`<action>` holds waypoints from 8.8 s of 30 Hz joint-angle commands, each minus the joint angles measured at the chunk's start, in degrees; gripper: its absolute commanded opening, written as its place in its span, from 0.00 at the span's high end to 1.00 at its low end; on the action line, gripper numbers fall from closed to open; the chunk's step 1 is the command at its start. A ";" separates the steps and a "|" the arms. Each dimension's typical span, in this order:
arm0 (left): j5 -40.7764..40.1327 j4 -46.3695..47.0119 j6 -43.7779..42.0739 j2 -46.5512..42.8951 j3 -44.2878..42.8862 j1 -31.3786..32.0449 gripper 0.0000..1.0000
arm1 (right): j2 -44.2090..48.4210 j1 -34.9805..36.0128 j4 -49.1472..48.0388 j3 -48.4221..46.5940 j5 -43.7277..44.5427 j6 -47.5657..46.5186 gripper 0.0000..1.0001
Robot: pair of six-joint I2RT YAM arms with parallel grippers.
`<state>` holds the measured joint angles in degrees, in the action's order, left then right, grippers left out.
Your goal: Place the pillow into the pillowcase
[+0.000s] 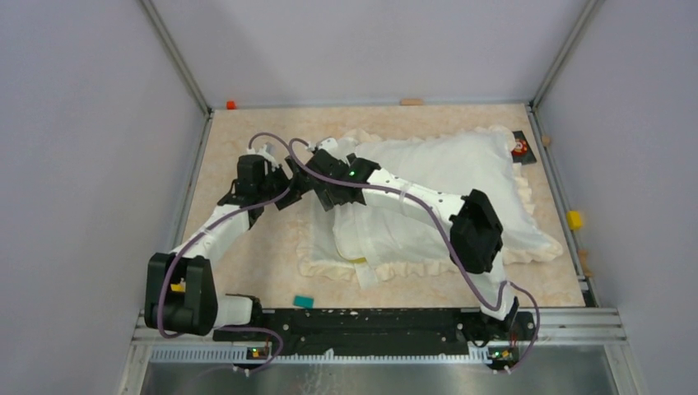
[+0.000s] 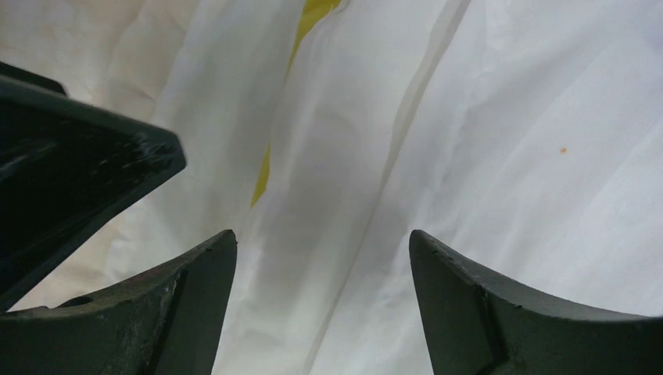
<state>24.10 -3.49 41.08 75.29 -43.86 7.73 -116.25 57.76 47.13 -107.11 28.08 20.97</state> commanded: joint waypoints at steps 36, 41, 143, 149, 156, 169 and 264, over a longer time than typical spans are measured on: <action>-6.13 10.19 8.50 6.78 2.27 16.87 0.48 | 26.97 -13.71 -22.57 22.75 -29.77 9.74 1.00; -9.73 15.08 11.30 7.98 4.44 19.35 0.50 | 35.97 -13.81 -34.16 34.94 -31.37 12.37 1.00; -27.91 25.03 20.27 3.01 14.17 46.77 1.00 | 53.70 -6.77 -35.30 48.46 -12.83 3.85 1.00; -36.76 4.76 21.00 -17.68 19.27 46.06 1.00 | 46.45 -6.00 -29.99 50.18 1.11 0.74 1.00; -41.28 -5.40 19.99 -30.32 22.05 44.84 1.00 | 41.45 -3.81 -35.85 53.19 -2.88 1.56 1.00; -40.90 -4.23 16.85 -26.68 17.89 44.27 1.00 | 46.55 4.62 -23.43 42.68 -12.99 -7.23 0.48; -28.91 -11.74 15.26 -30.16 18.52 34.32 1.00 | -14.57 -3.26 -3.36 -6.07 14.26 0.70 0.58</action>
<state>-4.12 -15.46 56.07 45.84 -25.80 42.24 -132.44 55.59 40.75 -115.09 38.89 17.96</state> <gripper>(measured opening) 0.005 0.613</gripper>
